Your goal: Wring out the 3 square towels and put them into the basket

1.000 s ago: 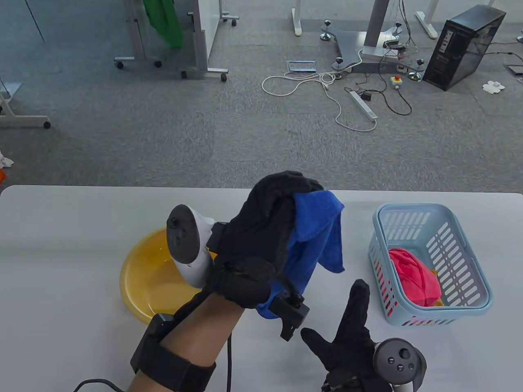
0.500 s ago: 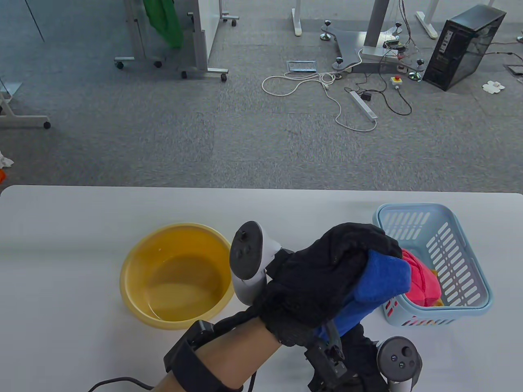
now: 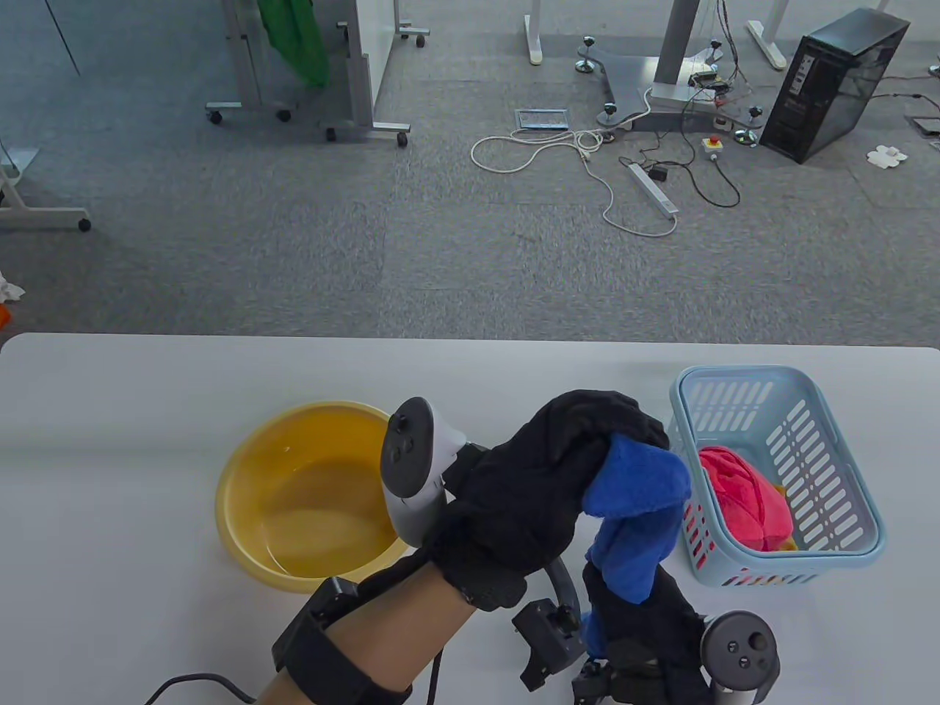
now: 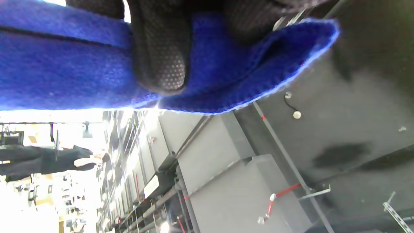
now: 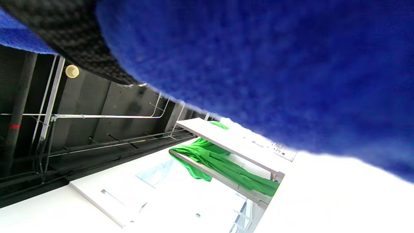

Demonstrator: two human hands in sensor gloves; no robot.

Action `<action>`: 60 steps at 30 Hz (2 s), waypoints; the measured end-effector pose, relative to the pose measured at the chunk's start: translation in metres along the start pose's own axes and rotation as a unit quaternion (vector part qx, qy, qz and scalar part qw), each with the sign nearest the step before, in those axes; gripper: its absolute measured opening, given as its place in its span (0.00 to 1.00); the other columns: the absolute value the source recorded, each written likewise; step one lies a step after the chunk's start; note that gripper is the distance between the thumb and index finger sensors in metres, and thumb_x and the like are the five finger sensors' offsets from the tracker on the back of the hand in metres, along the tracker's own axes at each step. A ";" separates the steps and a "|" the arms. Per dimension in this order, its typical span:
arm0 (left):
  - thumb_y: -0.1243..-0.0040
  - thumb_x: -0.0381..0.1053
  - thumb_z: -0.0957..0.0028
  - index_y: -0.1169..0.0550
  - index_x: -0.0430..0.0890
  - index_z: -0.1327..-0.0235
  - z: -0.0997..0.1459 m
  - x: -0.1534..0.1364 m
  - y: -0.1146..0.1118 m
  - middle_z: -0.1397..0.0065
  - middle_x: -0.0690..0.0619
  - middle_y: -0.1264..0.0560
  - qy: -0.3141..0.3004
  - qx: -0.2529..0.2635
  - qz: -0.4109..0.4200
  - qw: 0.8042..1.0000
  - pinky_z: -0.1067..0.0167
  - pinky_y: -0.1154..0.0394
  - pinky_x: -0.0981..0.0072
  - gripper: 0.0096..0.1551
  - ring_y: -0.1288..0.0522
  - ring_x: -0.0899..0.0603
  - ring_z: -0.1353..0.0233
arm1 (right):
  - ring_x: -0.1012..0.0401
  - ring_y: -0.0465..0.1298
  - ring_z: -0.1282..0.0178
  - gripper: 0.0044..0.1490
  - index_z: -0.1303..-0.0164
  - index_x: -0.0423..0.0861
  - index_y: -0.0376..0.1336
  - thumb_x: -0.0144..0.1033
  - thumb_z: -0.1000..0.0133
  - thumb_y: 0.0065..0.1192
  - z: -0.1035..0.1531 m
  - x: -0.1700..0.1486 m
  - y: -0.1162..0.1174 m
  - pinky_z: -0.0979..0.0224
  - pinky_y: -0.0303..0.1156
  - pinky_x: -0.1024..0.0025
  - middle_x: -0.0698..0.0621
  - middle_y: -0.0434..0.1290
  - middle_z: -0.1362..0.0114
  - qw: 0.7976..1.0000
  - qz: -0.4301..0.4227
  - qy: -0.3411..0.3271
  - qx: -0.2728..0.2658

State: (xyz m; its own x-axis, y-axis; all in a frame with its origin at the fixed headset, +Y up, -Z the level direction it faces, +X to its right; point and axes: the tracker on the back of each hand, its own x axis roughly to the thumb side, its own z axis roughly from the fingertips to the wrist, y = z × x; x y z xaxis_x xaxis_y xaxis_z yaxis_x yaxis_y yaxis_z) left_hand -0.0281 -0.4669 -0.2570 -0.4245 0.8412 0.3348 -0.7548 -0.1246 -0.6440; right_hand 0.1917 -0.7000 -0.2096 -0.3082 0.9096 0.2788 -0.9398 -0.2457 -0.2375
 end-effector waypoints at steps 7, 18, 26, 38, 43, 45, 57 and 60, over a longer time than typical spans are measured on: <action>0.43 0.52 0.40 0.25 0.52 0.31 0.024 -0.019 0.042 0.37 0.47 0.19 0.037 0.112 -0.040 0.992 0.35 0.30 0.36 0.24 0.15 0.45 0.52 | 0.59 0.83 0.57 0.27 0.36 0.51 0.67 0.42 0.43 0.79 0.000 0.002 -0.011 0.28 0.74 0.50 0.44 0.73 0.33 0.999 -0.009 0.005 -0.035; 0.42 0.51 0.41 0.24 0.49 0.32 0.071 -0.071 0.080 0.40 0.45 0.19 0.155 0.138 -0.195 0.959 0.37 0.29 0.36 0.24 0.16 0.45 0.55 | 0.60 0.82 0.59 0.29 0.34 0.49 0.66 0.43 0.42 0.78 -0.002 0.005 -0.020 0.28 0.74 0.49 0.43 0.75 0.37 0.998 -0.041 -0.002 -0.039; 0.41 0.52 0.41 0.24 0.49 0.33 0.098 -0.125 0.073 0.41 0.44 0.18 0.214 0.113 -0.210 0.947 0.38 0.29 0.36 0.24 0.16 0.44 0.55 | 0.60 0.82 0.57 0.30 0.33 0.50 0.65 0.44 0.41 0.77 -0.001 0.012 -0.022 0.27 0.72 0.48 0.44 0.74 0.36 0.998 -0.046 -0.013 -0.041; 0.39 0.55 0.41 0.22 0.49 0.35 0.127 -0.182 0.070 0.43 0.47 0.17 0.243 0.075 -0.357 0.899 0.39 0.28 0.37 0.23 0.15 0.45 0.57 | 0.59 0.81 0.54 0.30 0.32 0.51 0.64 0.44 0.41 0.77 -0.001 0.012 -0.021 0.25 0.71 0.46 0.44 0.73 0.34 0.998 -0.047 -0.028 -0.035; 0.39 0.55 0.41 0.23 0.49 0.35 0.135 -0.204 0.063 0.42 0.47 0.18 0.249 0.092 -0.300 0.916 0.39 0.29 0.36 0.23 0.15 0.44 0.56 | 0.59 0.81 0.53 0.30 0.32 0.51 0.64 0.44 0.41 0.76 -0.001 0.011 -0.020 0.25 0.71 0.46 0.44 0.73 0.34 0.997 -0.065 -0.027 -0.030; 0.39 0.55 0.41 0.23 0.49 0.35 0.141 -0.213 0.060 0.42 0.48 0.18 0.251 0.103 -0.284 0.920 0.39 0.28 0.36 0.23 0.15 0.44 0.56 | 0.59 0.81 0.53 0.30 0.32 0.51 0.64 0.44 0.41 0.76 -0.001 0.011 -0.020 0.25 0.70 0.45 0.44 0.73 0.34 0.997 -0.068 -0.028 -0.030; 0.42 0.54 0.40 0.24 0.50 0.34 0.158 -0.237 0.043 0.42 0.50 0.18 0.184 0.109 -0.339 0.916 0.38 0.29 0.35 0.23 0.15 0.45 0.55 | 0.58 0.81 0.50 0.30 0.31 0.51 0.63 0.44 0.40 0.76 -0.001 0.013 -0.016 0.23 0.68 0.43 0.45 0.72 0.33 0.993 -0.111 -0.037 -0.024; 0.42 0.54 0.40 0.25 0.50 0.33 0.167 -0.247 0.040 0.41 0.50 0.19 0.187 0.122 -0.286 0.932 0.38 0.30 0.35 0.24 0.15 0.44 0.54 | 0.58 0.81 0.50 0.30 0.31 0.51 0.63 0.44 0.40 0.75 -0.001 0.013 -0.016 0.23 0.68 0.44 0.45 0.72 0.33 0.993 -0.109 -0.034 -0.025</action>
State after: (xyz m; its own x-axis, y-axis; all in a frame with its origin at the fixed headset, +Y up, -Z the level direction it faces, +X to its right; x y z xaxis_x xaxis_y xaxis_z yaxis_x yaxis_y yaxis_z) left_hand -0.0372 -0.7678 -0.2505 0.2521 0.9255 0.2827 -0.9146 0.3233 -0.2428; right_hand 0.2034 -0.6842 -0.2029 -0.1100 0.9141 0.3902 -0.9771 -0.0275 -0.2111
